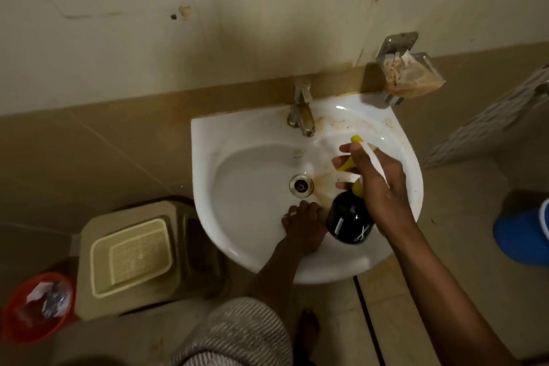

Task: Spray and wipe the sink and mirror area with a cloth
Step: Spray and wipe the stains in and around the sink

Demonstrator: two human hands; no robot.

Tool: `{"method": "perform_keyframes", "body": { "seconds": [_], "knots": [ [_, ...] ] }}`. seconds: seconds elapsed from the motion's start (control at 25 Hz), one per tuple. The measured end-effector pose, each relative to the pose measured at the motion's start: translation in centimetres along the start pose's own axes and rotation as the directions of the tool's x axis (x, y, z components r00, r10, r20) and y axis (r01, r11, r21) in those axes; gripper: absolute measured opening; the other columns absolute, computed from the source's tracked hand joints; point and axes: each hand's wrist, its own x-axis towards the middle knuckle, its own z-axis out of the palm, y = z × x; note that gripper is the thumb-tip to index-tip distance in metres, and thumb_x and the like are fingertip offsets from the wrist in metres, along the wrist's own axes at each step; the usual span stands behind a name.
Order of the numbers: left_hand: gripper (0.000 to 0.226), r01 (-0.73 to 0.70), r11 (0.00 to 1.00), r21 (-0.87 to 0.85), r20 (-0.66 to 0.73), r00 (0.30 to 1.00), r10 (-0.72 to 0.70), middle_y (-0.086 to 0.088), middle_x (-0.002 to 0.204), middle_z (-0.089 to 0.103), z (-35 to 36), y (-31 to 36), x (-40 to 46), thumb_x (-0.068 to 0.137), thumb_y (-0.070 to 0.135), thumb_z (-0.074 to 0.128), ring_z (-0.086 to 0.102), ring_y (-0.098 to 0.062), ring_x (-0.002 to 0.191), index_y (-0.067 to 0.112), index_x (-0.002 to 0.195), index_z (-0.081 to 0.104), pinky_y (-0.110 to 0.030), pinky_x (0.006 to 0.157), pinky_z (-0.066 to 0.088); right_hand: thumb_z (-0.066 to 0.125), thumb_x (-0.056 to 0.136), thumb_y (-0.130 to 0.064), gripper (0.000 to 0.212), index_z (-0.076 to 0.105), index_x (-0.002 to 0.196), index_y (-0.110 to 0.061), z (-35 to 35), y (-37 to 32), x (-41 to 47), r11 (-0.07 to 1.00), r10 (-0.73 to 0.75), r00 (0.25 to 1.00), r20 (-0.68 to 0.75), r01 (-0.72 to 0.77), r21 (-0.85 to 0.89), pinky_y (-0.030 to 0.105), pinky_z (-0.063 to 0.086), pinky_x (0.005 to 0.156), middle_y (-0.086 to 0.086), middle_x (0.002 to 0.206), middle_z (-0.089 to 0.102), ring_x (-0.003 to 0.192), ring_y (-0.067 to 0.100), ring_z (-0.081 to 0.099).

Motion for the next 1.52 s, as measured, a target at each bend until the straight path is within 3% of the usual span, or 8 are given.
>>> {"method": "perform_keyframes", "body": {
  "seconds": [0.2, 0.36, 0.44, 0.6, 0.88, 1.08, 1.28, 1.52],
  "knots": [
    [0.066, 0.092, 0.946, -0.309, 0.277, 0.961, -0.003, -0.011, 0.133, 0.050, -1.9, 1.5, -2.9, 0.084, 0.050, 0.063, 0.047, -0.032, 0.124, 0.013, 0.137, 0.046, -0.045, 0.106, 0.035, 0.057, 0.104, -0.041, 0.036, 0.077, 0.111, -0.012, 0.7, -1.2, -0.7, 1.000, -0.019, 1.000, 0.005, 0.019, 0.012, 0.044, 0.067, 0.081, 0.016, 0.100, 0.078, 0.098, 0.024, 0.078],
    [0.032, -0.099, 0.807, -0.581, 0.137, 0.966, 0.217, 0.000, 0.099, 0.061, -5.4, -0.9, -5.0, 0.093, 0.039, 0.048, 0.058, -0.017, 0.089, 0.015, 0.109, 0.063, -0.033, 0.081, 0.045, 0.057, 0.104, -0.040, 0.035, 0.077, 0.111, -0.012, 0.2, -1.8, -1.8, 1.000, -0.002, 1.000, -0.008, 0.002, 0.015, 0.043, 0.067, 0.080, 0.017, 0.102, 0.078, 0.099, 0.027, 0.077],
    [0.036, -0.157, 0.884, -0.440, 0.014, 0.983, 0.182, -0.003, 0.101, 0.063, -7.8, -4.2, -4.3, 0.093, 0.048, 0.045, 0.063, -0.023, 0.092, 0.020, 0.110, 0.060, -0.036, 0.081, 0.048, 0.057, 0.105, -0.039, 0.035, 0.076, 0.113, -0.010, -0.4, -1.6, -2.3, 1.000, 0.008, 1.000, -0.018, -0.007, 0.019, 0.040, 0.067, 0.078, 0.019, 0.103, 0.077, 0.099, 0.026, 0.077],
    [0.056, 0.136, 0.961, 0.241, -0.002, 0.990, -0.140, -0.011, 0.141, 0.044, -9.3, -8.2, -3.7, 0.096, 0.049, 0.045, 0.037, -0.034, 0.134, 0.015, 0.140, 0.041, -0.050, 0.109, 0.027, 0.056, 0.105, -0.040, 0.035, 0.076, 0.113, -0.011, -0.2, -1.1, -3.1, 1.000, 0.019, 1.000, -0.024, -0.018, 0.009, 0.042, 0.067, 0.079, 0.016, 0.100, 0.078, 0.098, 0.023, 0.077],
    [0.059, 0.127, 0.992, 0.019, 0.188, 0.974, -0.129, -0.012, 0.148, 0.034, -4.8, -2.2, -6.2, 0.097, 0.045, 0.044, 0.029, -0.036, 0.138, 0.014, 0.145, 0.031, -0.053, 0.110, 0.024, 0.054, 0.106, -0.037, 0.037, 0.074, 0.115, -0.007, -0.9, -1.5, -3.7, 0.999, 0.012, 0.999, -0.032, -0.011, 0.038, 0.035, 0.067, 0.074, 0.021, 0.103, 0.076, 0.093, 0.019, 0.077],
    [0.069, -0.097, 0.985, 0.140, 0.314, 0.948, 0.049, -0.020, 0.135, 0.032, -2.4, 2.4, -6.1, 0.079, 0.014, 0.060, 0.032, -0.048, 0.127, 0.013, 0.142, 0.030, -0.063, 0.106, 0.031, 0.053, 0.107, -0.039, 0.037, 0.074, 0.116, -0.009, -2.7, -2.3, -3.2, 0.999, -0.014, 0.997, -0.073, 0.016, 0.038, 0.030, 0.065, 0.070, 0.021, 0.106, 0.077, 0.103, 0.029, 0.076],
    [0.059, 0.233, 0.856, -0.462, 0.294, 0.951, -0.099, -0.021, 0.130, 0.045, -2.4, 5.7, -7.1, 0.076, 0.035, 0.051, 0.044, -0.042, 0.125, 0.012, 0.129, 0.043, -0.061, 0.102, 0.043, 0.052, 0.107, -0.040, 0.038, 0.074, 0.116, -0.010, -3.5, -2.9, -3.2, 0.999, -0.032, 0.993, -0.112, 0.034, 0.017, 0.034, 0.067, 0.072, 0.020, 0.105, 0.077, 0.097, 0.023, 0.076],
    [0.047, 0.128, 0.814, -0.566, -0.274, 0.902, -0.333, -0.006, 0.133, 0.043, -4.3, 0.2, -11.5, 0.097, 0.042, 0.050, 0.039, -0.028, 0.127, 0.017, 0.134, 0.039, -0.048, 0.107, 0.033, 0.052, 0.107, -0.040, 0.038, 0.073, 0.117, -0.009, -3.0, -3.0, -3.5, 0.999, -0.006, 0.994, -0.108, 0.011, 0.046, 0.037, 0.066, 0.076, 0.011, 0.099, 0.077, 0.094, 0.018, 0.075]
  ]
}}
